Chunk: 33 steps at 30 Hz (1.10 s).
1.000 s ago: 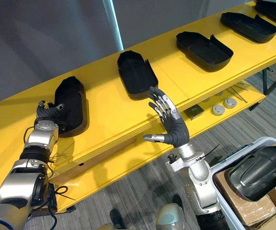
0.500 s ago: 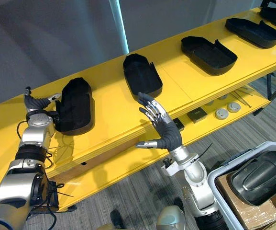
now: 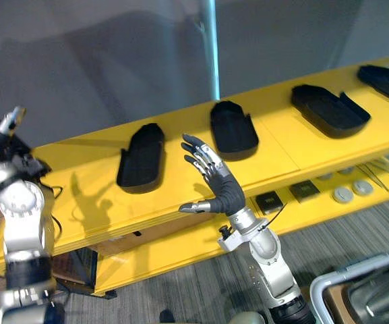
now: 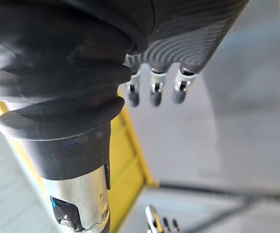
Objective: Walk over and take plastic housings, then place them on the shelf
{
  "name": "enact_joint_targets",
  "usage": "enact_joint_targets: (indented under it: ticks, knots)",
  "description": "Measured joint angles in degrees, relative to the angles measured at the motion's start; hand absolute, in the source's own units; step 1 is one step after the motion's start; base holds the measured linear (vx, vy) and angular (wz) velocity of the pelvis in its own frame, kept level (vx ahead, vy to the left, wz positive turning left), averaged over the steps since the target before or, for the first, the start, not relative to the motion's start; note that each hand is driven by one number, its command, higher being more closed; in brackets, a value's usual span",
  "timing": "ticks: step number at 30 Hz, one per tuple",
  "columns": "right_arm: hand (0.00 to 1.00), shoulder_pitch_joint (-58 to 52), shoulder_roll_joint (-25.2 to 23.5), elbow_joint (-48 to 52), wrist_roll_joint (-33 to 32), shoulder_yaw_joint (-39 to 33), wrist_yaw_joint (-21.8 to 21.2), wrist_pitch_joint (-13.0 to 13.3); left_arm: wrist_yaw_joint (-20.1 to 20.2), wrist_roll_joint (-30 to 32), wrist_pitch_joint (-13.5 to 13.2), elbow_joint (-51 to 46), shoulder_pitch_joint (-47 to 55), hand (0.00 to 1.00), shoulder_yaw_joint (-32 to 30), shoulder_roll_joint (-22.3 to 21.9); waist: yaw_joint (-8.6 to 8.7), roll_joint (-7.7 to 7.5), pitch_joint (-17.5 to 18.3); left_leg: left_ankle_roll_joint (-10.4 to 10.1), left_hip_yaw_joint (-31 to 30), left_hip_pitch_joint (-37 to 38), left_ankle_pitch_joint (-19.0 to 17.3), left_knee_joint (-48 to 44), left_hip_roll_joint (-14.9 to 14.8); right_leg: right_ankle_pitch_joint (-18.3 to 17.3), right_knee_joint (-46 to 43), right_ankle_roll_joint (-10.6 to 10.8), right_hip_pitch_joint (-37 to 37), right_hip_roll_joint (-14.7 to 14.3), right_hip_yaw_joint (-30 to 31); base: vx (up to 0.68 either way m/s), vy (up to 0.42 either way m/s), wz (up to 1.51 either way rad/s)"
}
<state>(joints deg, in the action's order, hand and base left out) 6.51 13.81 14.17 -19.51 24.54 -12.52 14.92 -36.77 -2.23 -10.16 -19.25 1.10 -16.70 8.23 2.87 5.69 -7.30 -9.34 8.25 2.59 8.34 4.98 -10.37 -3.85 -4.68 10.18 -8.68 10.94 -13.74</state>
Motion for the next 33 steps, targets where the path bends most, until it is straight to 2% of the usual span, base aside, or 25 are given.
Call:
enact_joint_targets:
  ticks: [1, 2, 4, 6, 8, 10, 14, 15, 17, 21, 24, 25, 27, 33]
  knots:
    - [0.00, 0.4, -0.3, -1.1, -0.1, 0.7, 0.1, -0.3, 0.1, -0.1, 0.0, -0.2, 2.7, 0.00, 0.4, -1.4, -0.69, -0.25, 0.0, 0.1, -0.6, -0.2, 0.0, 0.0, -0.1, -0.2, 0.4, -0.3, -0.4, -0.2, -0.6, -0.10, -0.046, 0.65]
    - [0.00, 1.5, -1.2, -4.8, 0.0, 2.3, 0.7, -1.3, 0.7, -0.1, 0.3, 0.5, 9.1, 0.00, 1.8, -4.0, -2.26, -0.87, 0.5, 0.1, -2.3, -1.7, 0.0, 0.0, -0.2, -0.5, 0.9, -0.6, -0.5, -0.5, -2.7, -0.09, -0.039, 0.65]
    - [0.00, 2.8, -2.1, -9.3, 0.0, 3.8, 2.7, -1.6, 2.0, -0.6, 0.4, 2.6, 13.8, 0.00, 2.8, -5.5, -3.81, -1.85, 0.8, 0.1, -3.1, -2.9, 0.0, 0.0, -0.3, -0.6, 1.3, -0.6, -0.8, -0.7, -4.8, -0.07, -0.031, 0.62]
    - [0.00, 5.6, -4.8, -16.5, -0.1, 5.5, 5.6, -1.8, 4.8, -4.7, 0.4, 9.7, 17.8, 0.00, 3.0, -6.8, -6.57, -3.13, 0.8, 0.3, -3.2, -4.1, 0.6, 0.0, -0.4, -0.5, 1.8, -0.7, -1.4, -0.8, -6.8, -0.02, -0.022, 0.47]
    - [0.00, 7.8, -7.4, -20.6, 0.0, 6.5, 6.8, -1.8, 6.8, -8.2, 0.4, 16.7, 19.9, 0.00, 3.4, -7.0, -8.13, -3.80, 0.9, 0.2, -3.5, -4.4, 1.8, 0.0, -0.4, -0.5, 1.8, -0.7, -1.5, -0.9, -7.1, 0.01, -0.011, 0.15]
    - [0.00, 10.7, -9.9, -25.1, 0.0, 7.8, 8.5, -1.7, 8.5, -7.9, 0.1, 23.4, 20.6, 0.00, 3.5, -7.7, -8.65, -4.78, 0.9, 0.1, -4.6, -5.0, 2.4, 0.0, -0.2, -0.5, 2.0, -0.7, -1.7, -0.8, -8.2, 0.02, -0.016, 0.22]
    - [0.00, 15.8, -13.8, -33.2, 0.2, 9.4, 12.6, -1.8, 8.6, -5.5, -1.4, 33.9, 20.9, 0.00, 6.2, -9.1, -10.24, -5.70, 0.4, 0.0, -5.6, -5.4, 2.6, 0.0, -0.1, -0.4, 1.9, -0.7, -2.3, -1.1, -9.3, 0.02, -0.026, 0.15]
    - [0.00, 17.7, -14.9, -35.6, 1.0, 9.9, 14.5, -2.0, 9.1, -2.7, -2.0, 37.2, 20.8, 0.00, 7.6, -8.6, -10.73, -5.70, 0.2, -0.1, -6.2, -5.5, 2.7, -0.1, -0.2, -0.4, 2.1, -0.7, -2.7, -1.4, -9.9, 0.01, -0.035, 0.16]
    - [0.00, 19.6, -16.5, -38.3, 2.2, 9.9, 17.1, -2.4, 10.0, -1.1, -2.2, 40.4, 20.0, 0.00, 9.0, -8.6, -11.76, -5.35, 0.0, -0.2, -6.3, -5.5, 2.7, -0.1, -0.5, -0.4, 2.2, -0.7, -2.8, -1.8, -9.9, -0.01, -0.038, 0.07]
    - [0.00, 23.6, -19.3, -39.9, 3.0, 9.8, 22.4, -2.5, 12.8, 2.4, -2.2, 46.5, 18.7, 0.00, 12.4, -8.6, -12.05, -3.64, -3.2, -0.4, -6.7, -5.8, 2.5, -0.3, -1.1, -0.8, 1.9, -1.0, -2.4, -2.2, -9.9, -0.06, -0.018, 0.01]
    - [0.00, 25.8, -20.0, -40.0, 4.8, 8.9, 25.9, -2.5, 14.8, 2.5, -2.3, 48.9, 18.0, 0.00, 14.0, -8.5, -12.07, -2.25, -5.8, -0.3, -6.6, -6.8, 2.5, -0.3, -1.1, -1.0, 0.7, -1.1, -0.7, -1.9, -9.8, -0.07, 0.007, -0.02]
    - [0.00, 26.2, -20.2, -40.0, 5.3, 8.3, 26.5, -2.6, 15.1, 2.5, -2.3, 49.4, 17.5, 0.00, 14.2, -8.4, -12.09, -2.23, -6.1, -0.3, -6.6, -7.2, 2.5, -0.3, -1.1, -1.1, 0.2, -1.1, -0.1, -1.8, -9.8, 0.00, 0.000, 0.00]
    - [0.00, 28.1, -20.6, -40.2, 8.7, 6.5, 29.4, -4.3, 16.4, 1.8, -2.5, 51.2, 16.3, 0.00, 16.0, -7.8, -12.21, -0.92, -8.6, 0.0, -6.5, -7.8, 3.1, -0.3, -0.9, -1.4, -1.5, -1.1, 1.0, -1.3, -9.7, 0.00, 0.000, 0.00]
    - [0.00, 32.7, -20.9, -43.0, 14.2, 1.8, 35.5, -9.2, 18.5, -6.5, -4.1, 54.2, 15.4, 0.00, 19.1, -6.3, -12.23, 0.06, -11.0, 0.1, -6.6, -8.2, 3.6, -0.3, 0.4, -3.6, -5.3, -0.2, 2.7, 0.6, -9.8, 0.05, -0.016, 0.05]
